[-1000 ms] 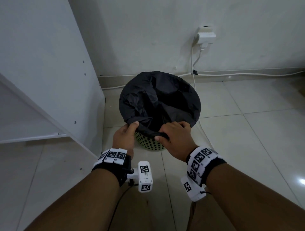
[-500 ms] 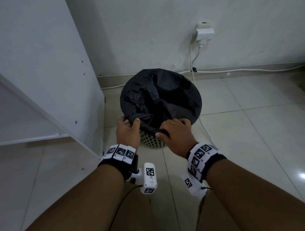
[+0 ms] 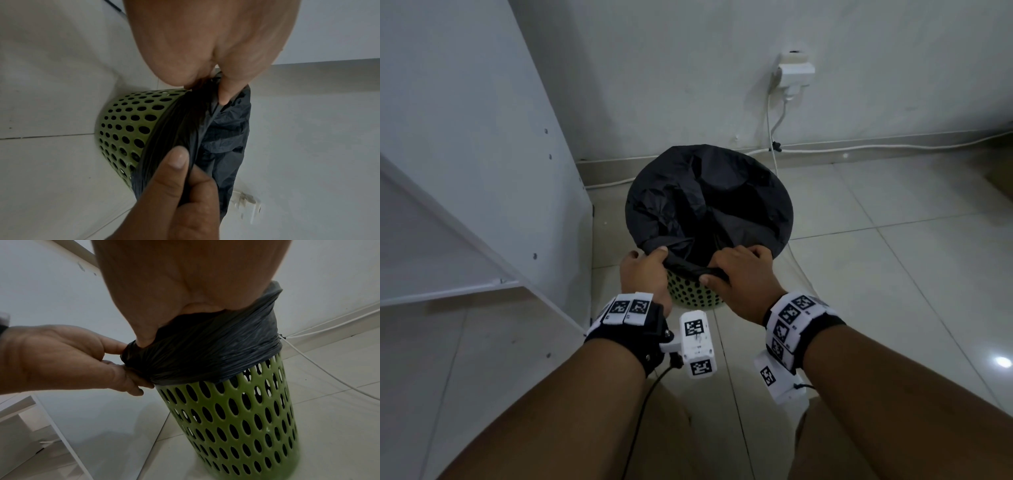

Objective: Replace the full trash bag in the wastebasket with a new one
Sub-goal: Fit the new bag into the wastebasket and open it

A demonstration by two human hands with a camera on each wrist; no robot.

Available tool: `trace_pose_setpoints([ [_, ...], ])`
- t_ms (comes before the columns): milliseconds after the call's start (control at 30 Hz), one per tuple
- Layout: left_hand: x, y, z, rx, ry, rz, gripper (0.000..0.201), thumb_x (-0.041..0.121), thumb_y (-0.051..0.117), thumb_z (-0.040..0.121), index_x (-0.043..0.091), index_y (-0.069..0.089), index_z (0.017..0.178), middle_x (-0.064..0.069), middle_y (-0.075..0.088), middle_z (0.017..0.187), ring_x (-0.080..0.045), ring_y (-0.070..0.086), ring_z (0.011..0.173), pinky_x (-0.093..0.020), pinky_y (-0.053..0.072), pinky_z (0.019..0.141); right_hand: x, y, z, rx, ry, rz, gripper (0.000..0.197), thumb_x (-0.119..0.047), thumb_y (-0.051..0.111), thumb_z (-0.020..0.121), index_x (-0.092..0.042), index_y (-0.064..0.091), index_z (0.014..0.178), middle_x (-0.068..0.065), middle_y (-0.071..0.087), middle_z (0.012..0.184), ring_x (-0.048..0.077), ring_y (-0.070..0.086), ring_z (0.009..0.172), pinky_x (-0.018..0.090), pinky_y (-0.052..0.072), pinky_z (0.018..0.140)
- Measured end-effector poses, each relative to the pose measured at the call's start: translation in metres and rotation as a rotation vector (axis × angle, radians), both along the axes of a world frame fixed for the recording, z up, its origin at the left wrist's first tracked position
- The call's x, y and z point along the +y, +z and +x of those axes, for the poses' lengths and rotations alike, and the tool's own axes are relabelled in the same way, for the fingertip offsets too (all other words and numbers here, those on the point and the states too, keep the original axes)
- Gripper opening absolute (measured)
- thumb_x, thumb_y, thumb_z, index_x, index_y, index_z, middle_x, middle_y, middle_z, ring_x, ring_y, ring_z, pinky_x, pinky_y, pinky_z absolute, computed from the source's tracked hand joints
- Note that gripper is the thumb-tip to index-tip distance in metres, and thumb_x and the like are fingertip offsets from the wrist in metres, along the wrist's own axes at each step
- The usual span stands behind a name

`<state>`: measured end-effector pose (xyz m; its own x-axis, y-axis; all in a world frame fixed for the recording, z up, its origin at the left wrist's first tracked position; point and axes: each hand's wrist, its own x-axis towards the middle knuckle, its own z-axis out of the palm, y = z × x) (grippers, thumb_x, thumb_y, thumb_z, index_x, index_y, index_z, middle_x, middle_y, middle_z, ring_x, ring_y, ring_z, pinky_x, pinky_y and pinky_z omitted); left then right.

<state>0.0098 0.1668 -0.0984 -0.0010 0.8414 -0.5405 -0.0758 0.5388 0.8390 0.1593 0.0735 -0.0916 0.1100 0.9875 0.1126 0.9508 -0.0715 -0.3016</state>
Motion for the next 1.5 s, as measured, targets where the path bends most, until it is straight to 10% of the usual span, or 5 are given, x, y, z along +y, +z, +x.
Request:
trace_pose_setpoints([
  [300,0.003,0.0,-0.005,-0.12,0.036,-0.078,0.063,0.021,0.071,0.088,0.005,0.042,0.141,-0.01,0.06,0.13,-0.022,0.064,0.091,-0.026,0.05,0.06,-0.002,0.004,0.002,0.104,0.006,0.041,0.039,-0.058,0.046,0.087,-0.028,0.067,0.099,-0.01,0.066,0.094,0.014,0.058,0.099,0.032,0.025,0.099],
  [467,0.007,0.001,-0.005,-0.09,-0.003,-0.024,0.049,0.028,0.071,0.074,0.02,0.058,0.121,-0.008,0.065,0.127,-0.022,0.065,0.1,-0.047,0.053,0.098,-0.019,-0.002,0.004,0.268,-0.332,0.442,0.03,-0.025,0.065,0.088,-0.007,0.065,0.112,0.01,0.065,0.11,0.029,0.056,0.11,0.037,0.04,0.1],
  [633,0.015,-0.006,-0.011,-0.056,-0.045,-0.013,0.014,0.026,0.072,0.075,0.023,0.07,0.088,-0.006,0.075,0.099,-0.027,0.07,0.092,-0.05,0.056,0.094,-0.027,0.0,-0.001,0.894,-0.995,0.251,0.074,-0.041,0.071,0.086,-0.007,0.039,0.143,0.015,0.037,0.148,0.032,0.042,0.134,0.042,0.038,0.111],
  [833,0.013,-0.002,-0.018,-0.097,-0.048,-0.049,0.005,0.021,0.071,0.09,0.016,0.07,0.088,-0.01,0.075,0.102,-0.026,0.071,0.091,-0.041,0.057,0.09,-0.022,0.002,0.006,1.725,-0.985,0.026,0.033,-0.037,0.069,0.089,-0.008,0.058,0.099,0.013,0.065,0.108,0.029,0.065,0.107,0.05,0.05,0.099],
  [1500,-0.009,-0.011,0.001,-0.328,-0.018,-0.297,0.009,0.009,0.076,0.085,0.004,0.069,0.089,-0.013,0.071,0.095,-0.023,0.066,0.082,-0.03,0.054,0.058,-0.017,0.007,-0.01,1.859,-0.895,-0.023,0.016,-0.02,0.067,0.09,-0.01,0.064,0.103,0.012,0.065,0.097,0.025,0.063,0.084,0.039,0.052,0.085],
])
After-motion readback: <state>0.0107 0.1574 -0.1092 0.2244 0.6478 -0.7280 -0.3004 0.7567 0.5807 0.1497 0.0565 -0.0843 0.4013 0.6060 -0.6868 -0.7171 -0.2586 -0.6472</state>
